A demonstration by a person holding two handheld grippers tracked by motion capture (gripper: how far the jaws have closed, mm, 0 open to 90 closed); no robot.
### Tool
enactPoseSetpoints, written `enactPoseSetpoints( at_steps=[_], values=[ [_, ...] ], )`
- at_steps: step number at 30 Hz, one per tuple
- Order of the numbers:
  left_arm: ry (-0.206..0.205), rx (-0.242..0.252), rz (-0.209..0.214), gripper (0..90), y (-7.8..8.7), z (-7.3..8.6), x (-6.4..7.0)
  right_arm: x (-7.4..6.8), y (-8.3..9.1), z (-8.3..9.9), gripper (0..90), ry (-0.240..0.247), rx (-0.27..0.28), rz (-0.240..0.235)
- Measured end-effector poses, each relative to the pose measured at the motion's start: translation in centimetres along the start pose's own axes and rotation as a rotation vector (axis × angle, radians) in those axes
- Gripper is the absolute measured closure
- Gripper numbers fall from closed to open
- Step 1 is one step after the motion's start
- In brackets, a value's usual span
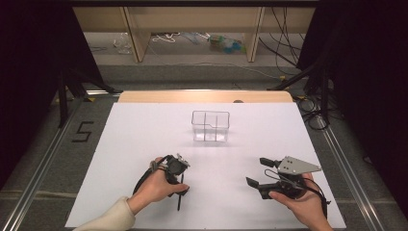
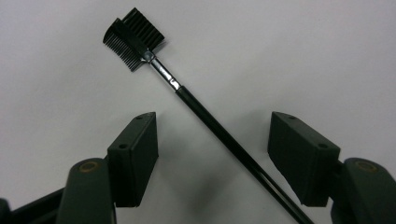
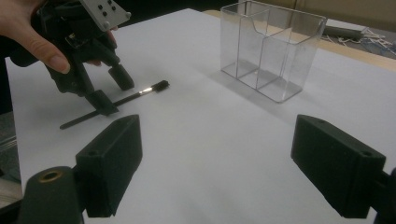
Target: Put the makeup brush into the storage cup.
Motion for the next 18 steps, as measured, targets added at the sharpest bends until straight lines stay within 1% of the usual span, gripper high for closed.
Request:
enactPoseSetpoints(
  at_steps=[2,3,4,5,6,8,10,11,12,13,14,17,18],
  values=[
    [-0.001,0.001,-0.001,33.8,0.0,-0.02,-0.02,0.01,0.03,0.0,17.7,0.0,-0.004,0.0],
    [-0.021,-0.02,-0.003,33.8,0.12,-0.05,-0.21,0.01,-0.13,0.04,17.7,0.001,0.01,0.003],
    [-0.017,-0.019,-0.002,34.1,0.12,-0.06,-0.2,0.03,0.09,0.02,17.7,0.003,-0.018,0.009],
    [-0.01,-0.017,0.001,34.4,0.09,-0.07,-0.2,0.02,-0.11,0.03,17.7,0.002,0.008,0.001],
    [-0.001,-0.01,0.001,34.7,0.05,-0.09,-0.2,0.02,-0.11,0.03,17.7,0.002,0.008,0.002],
    [-0.004,-0.022,-0.002,35.6,0.12,-0.14,-0.29,0.02,0.0,0.02,17.7,0.002,-0.004,-0.002],
    [-0.008,-0.019,-0.002,35.9,0.06,-0.24,-0.32,0.02,-0.01,0.02,17.7,0.003,-0.004,0.0],
    [0.001,-0.017,-0.002,35.9,-0.01,-0.32,-0.23,-0.02,-0.12,0.02,17.7,0.001,0.011,-0.001],
    [0.013,-0.028,-0.004,36.0,-0.05,-0.4,-0.08,0.0,0.17,-0.02,17.7,0.007,-0.022,0.008],
    [0.005,-0.036,-0.006,36.2,-0.01,-0.45,-0.12,0.0,0.18,-0.01,17.7,0.008,-0.023,0.009],
    [0.006,-0.039,-0.006,36.7,-0.01,-0.46,-0.11,0.0,-0.1,0.02,17.7,0.006,0.012,0.002],
    [0.004,-0.037,-0.012,40.1,0.03,-0.46,-0.15,-0.02,-0.11,0.03,17.7,-0.003,0.014,-0.004],
    [0.01,-0.033,-0.013,41.9,0.03,-0.46,-0.16,0.0,0.03,0.01,17.7,-0.001,-0.004,-0.005]
  ],
)
Point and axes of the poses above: each handheld gripper's, and its own axes: y roughly backward along the jaws, z roughly out of its underside, x roughly to its right, the point moved 2 cm from there along -y, roughly forward along the jaws, and after that the axes turned 10 degrees about y, right-handed, at the moved point
